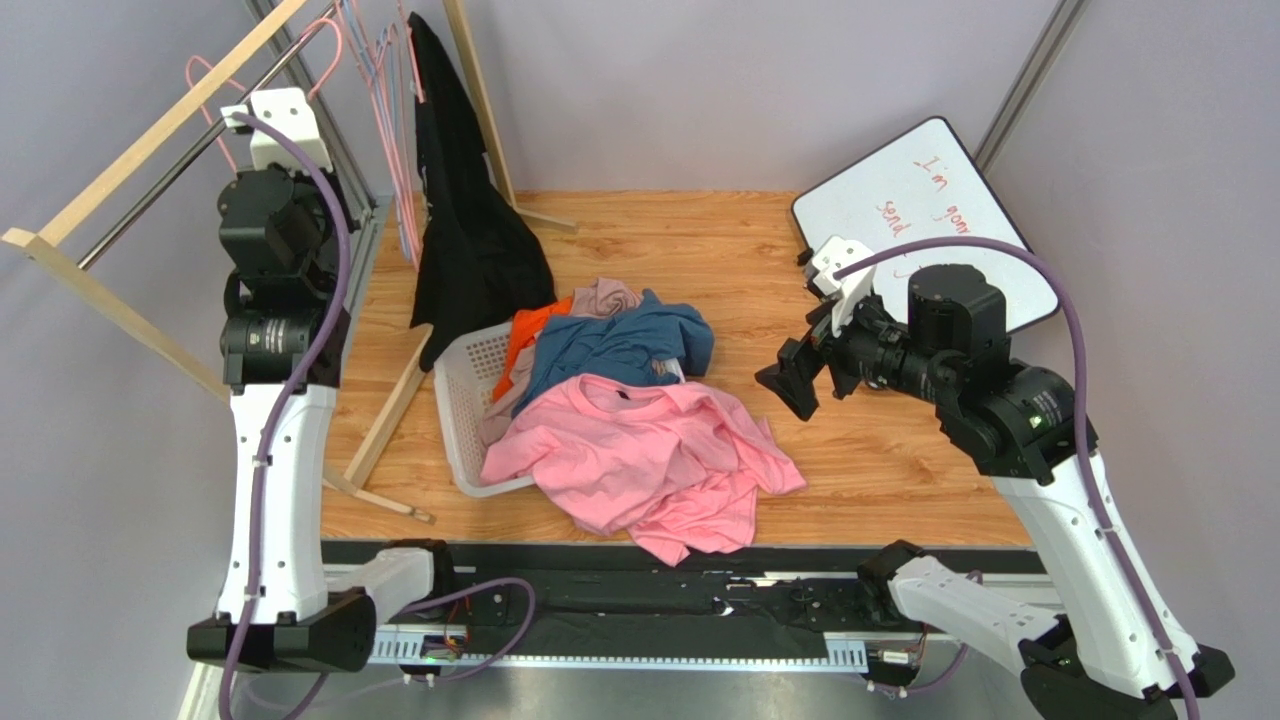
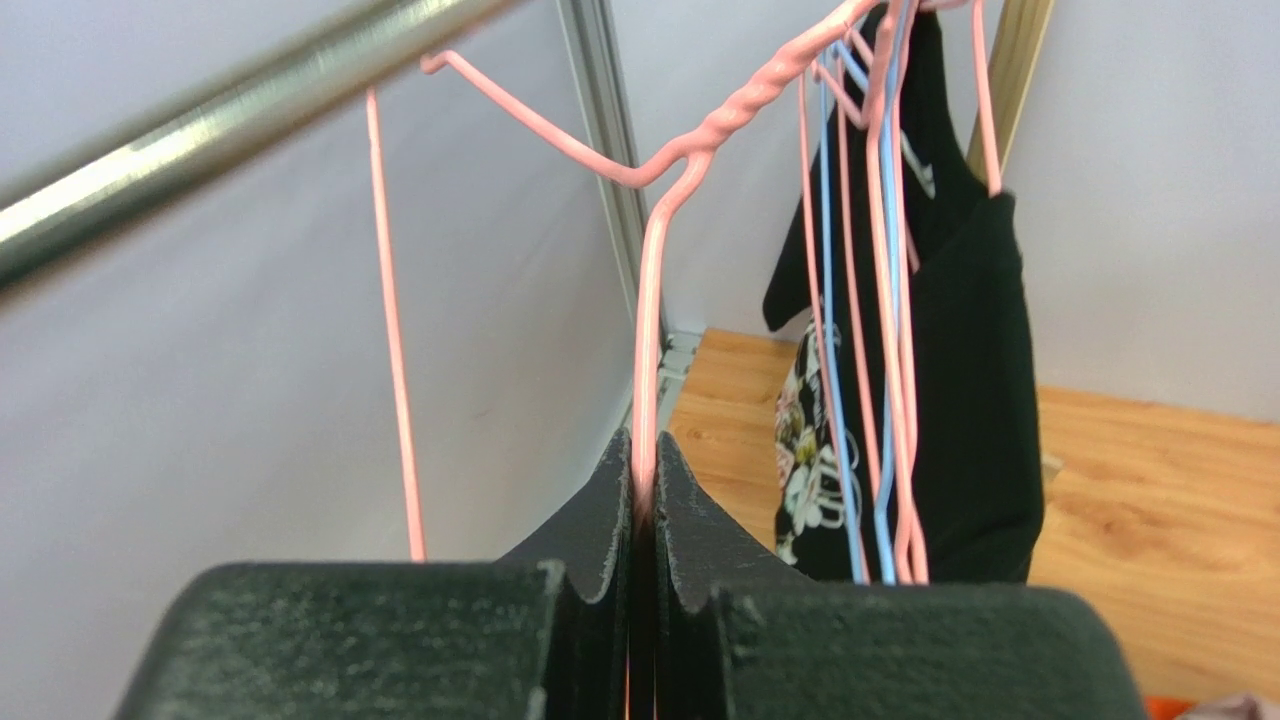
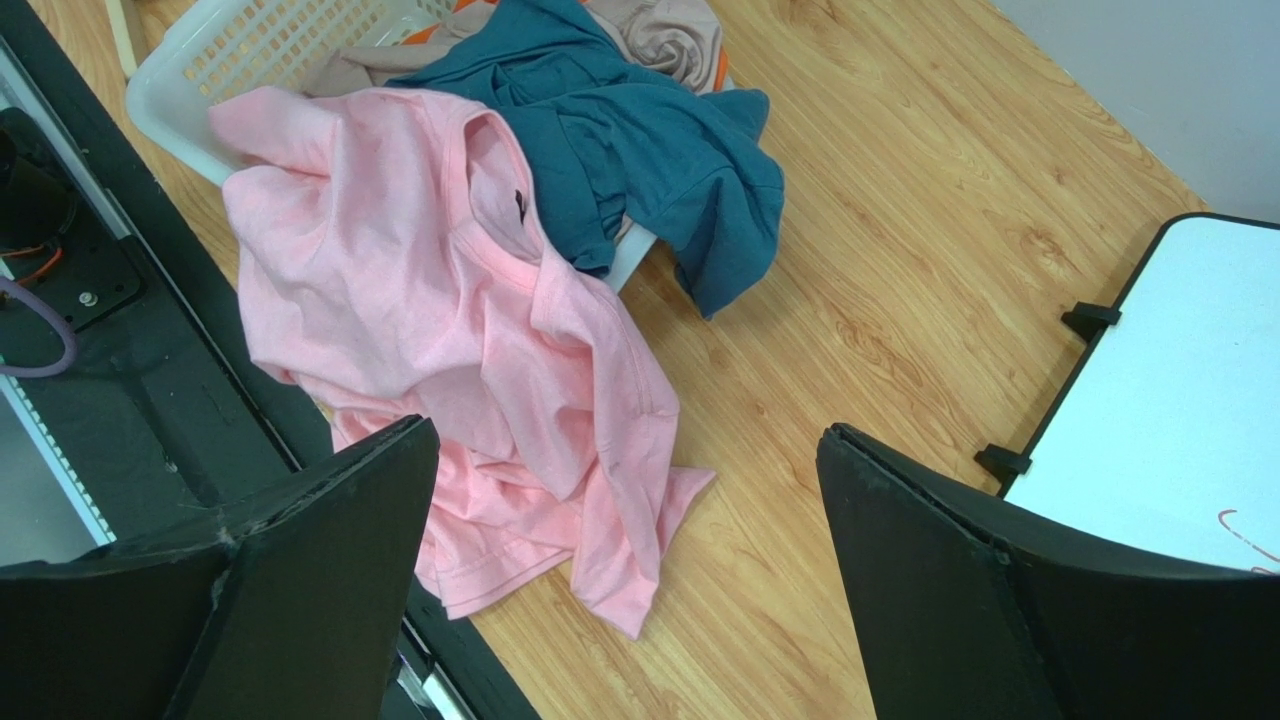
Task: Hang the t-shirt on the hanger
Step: Pick up the hanger from the clothesline.
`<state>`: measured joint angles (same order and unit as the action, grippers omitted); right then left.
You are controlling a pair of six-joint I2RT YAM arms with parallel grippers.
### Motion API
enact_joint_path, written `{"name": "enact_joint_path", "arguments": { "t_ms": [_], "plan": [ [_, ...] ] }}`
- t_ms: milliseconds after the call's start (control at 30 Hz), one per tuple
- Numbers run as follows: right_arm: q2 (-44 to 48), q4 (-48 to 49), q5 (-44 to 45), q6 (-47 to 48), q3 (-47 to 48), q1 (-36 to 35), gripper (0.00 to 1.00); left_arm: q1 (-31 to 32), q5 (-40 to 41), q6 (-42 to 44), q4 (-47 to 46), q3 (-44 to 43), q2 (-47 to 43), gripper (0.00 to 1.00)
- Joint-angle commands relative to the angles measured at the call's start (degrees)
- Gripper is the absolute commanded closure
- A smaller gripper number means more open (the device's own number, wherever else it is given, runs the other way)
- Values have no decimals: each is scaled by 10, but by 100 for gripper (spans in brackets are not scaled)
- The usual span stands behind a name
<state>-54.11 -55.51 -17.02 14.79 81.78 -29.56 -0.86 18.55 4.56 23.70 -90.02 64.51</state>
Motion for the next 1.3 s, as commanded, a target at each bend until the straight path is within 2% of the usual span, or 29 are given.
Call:
{"name": "enact_joint_path", "arguments": {
  "t_ms": [0,200,400,467,500,533,600,667,833,967,1067,1267],
  "plan": [
    [-5,24,-16,-6,23,0,1,-3,-18,41,-64,40,-59,100],
    [-26,35,-54,-34,43,1,1,-3,-49,20,-7,59,-107,100],
    [-60,100,-100,-124,69,-1,1,-4,-128,-24,76,81,-185,100],
    [-57,184,-119,-198,51,-1,1,-3,-176,-42,106,92,-221,100],
    [-54,262,-126,-224,25,-1,2,-3,-191,-43,115,97,-234,100],
    [-54,308,-130,-296,9,-2,3,-3,-232,-57,124,107,-245,100],
    [-63,428,-109,-381,-9,-13,4,-3,-262,-82,147,120,-284,100],
    [-97,486,-69,-467,-11,-51,6,-3,-287,-94,156,138,-321,100],
    [-204,538,53,-477,112,-173,5,-3,-322,-105,176,162,-385,100],
    [-303,550,76,-467,204,-270,0,-3,-337,-110,187,171,-418,100],
    [-368,575,98,-456,260,-323,0,-3,-335,-117,193,176,-435,100],
    [-449,581,139,-439,309,-391,0,-4,-313,-125,201,182,-452,100]
  ]
}}
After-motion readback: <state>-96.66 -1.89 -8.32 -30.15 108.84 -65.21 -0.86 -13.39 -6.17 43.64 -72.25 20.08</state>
